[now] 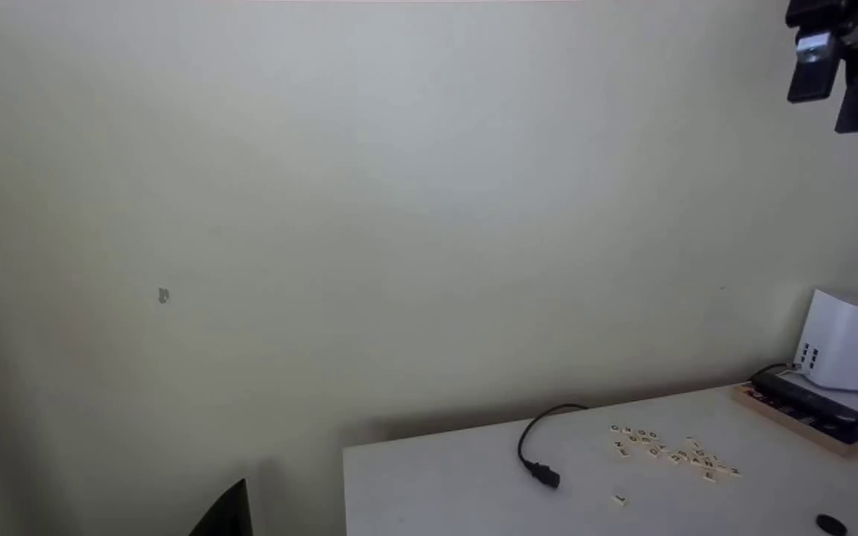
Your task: Arrange some of the tiles neatly to the left
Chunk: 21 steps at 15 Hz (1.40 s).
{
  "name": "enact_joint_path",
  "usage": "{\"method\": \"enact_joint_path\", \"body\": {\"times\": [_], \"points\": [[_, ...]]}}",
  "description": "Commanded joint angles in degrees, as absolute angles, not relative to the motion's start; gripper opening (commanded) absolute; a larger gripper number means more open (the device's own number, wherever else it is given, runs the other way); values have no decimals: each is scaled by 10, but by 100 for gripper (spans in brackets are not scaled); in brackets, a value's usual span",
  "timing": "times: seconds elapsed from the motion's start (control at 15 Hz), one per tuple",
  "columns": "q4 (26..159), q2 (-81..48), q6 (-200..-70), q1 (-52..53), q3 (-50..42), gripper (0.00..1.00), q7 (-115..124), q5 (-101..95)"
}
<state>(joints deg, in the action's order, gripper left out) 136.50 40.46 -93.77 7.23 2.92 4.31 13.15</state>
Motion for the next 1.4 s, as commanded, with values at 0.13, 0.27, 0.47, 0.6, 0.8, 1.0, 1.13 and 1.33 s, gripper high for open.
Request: {"method": "enact_joint_path", "body": {"times": [0.13,0.27,0.47,0.6,0.8,1.0,1.13,1.33], "points": [[1438,410,-1026,11,35,100,73,112],[1464,404,-1073,-7,30,100,74,106],[1498,393,-1135,-27,35,100,84,88],[1515,381,-1169,-33,32,100,90,82],[1538,355,-1217,-40,25,100,95,80],[1543,331,-1225,-35,9,100,88,97],[1544,338,-1217,-34,10,100,86,88],[1543,332,-1217,-34,8,100,86,89]]}}
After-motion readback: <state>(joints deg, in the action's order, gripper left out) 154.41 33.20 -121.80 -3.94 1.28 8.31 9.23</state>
